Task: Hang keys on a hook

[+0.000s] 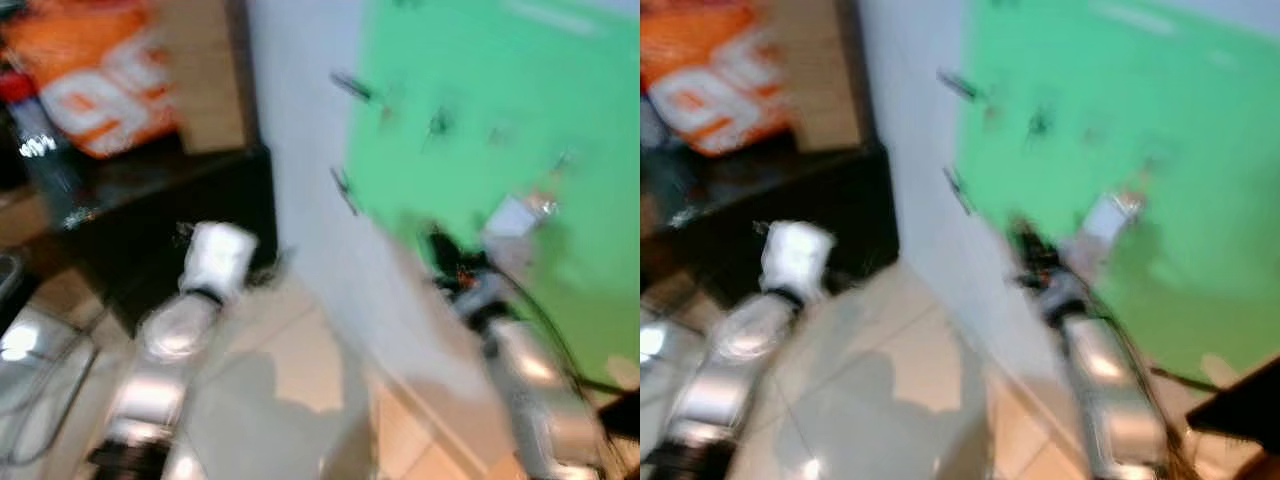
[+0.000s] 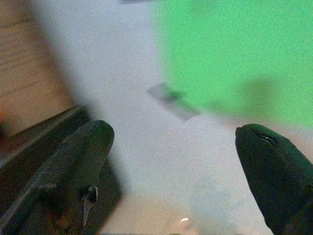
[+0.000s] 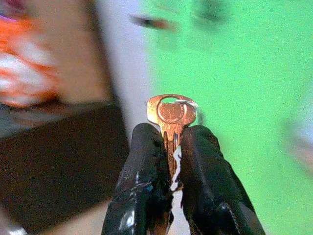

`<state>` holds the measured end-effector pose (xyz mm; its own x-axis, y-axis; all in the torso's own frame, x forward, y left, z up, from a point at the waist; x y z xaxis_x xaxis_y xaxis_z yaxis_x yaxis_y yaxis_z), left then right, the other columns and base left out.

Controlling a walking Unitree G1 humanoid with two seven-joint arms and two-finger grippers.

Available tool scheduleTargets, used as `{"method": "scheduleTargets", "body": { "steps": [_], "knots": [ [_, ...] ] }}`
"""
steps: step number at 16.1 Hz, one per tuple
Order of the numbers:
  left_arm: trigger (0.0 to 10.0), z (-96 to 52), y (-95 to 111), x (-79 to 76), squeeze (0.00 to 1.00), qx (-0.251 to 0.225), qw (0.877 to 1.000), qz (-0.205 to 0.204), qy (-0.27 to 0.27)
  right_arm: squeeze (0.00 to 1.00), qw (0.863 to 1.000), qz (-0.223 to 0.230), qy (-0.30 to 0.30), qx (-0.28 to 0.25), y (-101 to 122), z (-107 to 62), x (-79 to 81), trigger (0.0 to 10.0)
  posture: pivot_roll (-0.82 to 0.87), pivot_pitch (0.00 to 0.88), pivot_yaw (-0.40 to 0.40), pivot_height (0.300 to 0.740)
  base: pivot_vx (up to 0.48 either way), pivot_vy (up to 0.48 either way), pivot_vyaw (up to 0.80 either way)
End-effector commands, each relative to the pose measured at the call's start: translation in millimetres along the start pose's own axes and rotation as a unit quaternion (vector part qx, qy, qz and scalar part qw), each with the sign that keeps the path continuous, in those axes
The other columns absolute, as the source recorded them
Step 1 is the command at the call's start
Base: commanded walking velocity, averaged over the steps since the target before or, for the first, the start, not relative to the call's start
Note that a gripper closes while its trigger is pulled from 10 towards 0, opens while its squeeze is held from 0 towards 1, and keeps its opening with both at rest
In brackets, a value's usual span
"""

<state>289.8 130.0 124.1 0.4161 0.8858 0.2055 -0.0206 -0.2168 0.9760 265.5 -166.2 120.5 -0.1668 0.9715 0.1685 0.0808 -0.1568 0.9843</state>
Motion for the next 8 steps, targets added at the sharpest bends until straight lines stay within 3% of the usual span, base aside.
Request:
{"method": "scheduleTargets", "body": {
  "steps": [1,5,8],
  "knots": [
    [10.0,-5.5,-1.0,11.6,0.00,0.005,1.000,0.010,0.013,0.00,1.000,0.004,0.020,-0.021,8.1,3.6,11.3,10.0,-0.04,0.000,0.010,0.740,0.326,0.000,-0.80],
    [10.0,-4.8,0.0,11.3,0.00,0.004,1.000,0.014,0.002,0.00,0.999,0.006,0.024,-0.029,9.0,1.6,12.5,10.0,-0.04,0.000,0.023,0.740,0.325,0.000,-0.80],
    [10.0,-4.8,1.0,10.7,0.00,0.004,1.000,0.014,-0.003,0.00,0.998,0.004,0.060,-0.032,10.2,-0.8,20.2,10.0,-0.04,0.000,0.026,0.740,0.322,0.000,0.00]
  ]
}}
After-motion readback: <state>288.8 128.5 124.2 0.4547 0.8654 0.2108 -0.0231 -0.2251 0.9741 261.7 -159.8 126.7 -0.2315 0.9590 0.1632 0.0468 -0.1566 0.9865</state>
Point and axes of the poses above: a point about 5 cm out from each wrist's last joint towards the gripper, its own z axis pointing out of the wrist towards the gripper, its own y axis along the axis of the wrist's last joint, x = y × z, the point moved 1 cm from there along z, pointing out of the wrist towards the gripper, and after that the axes turned 1 degree about z, right-handed, at the moved point
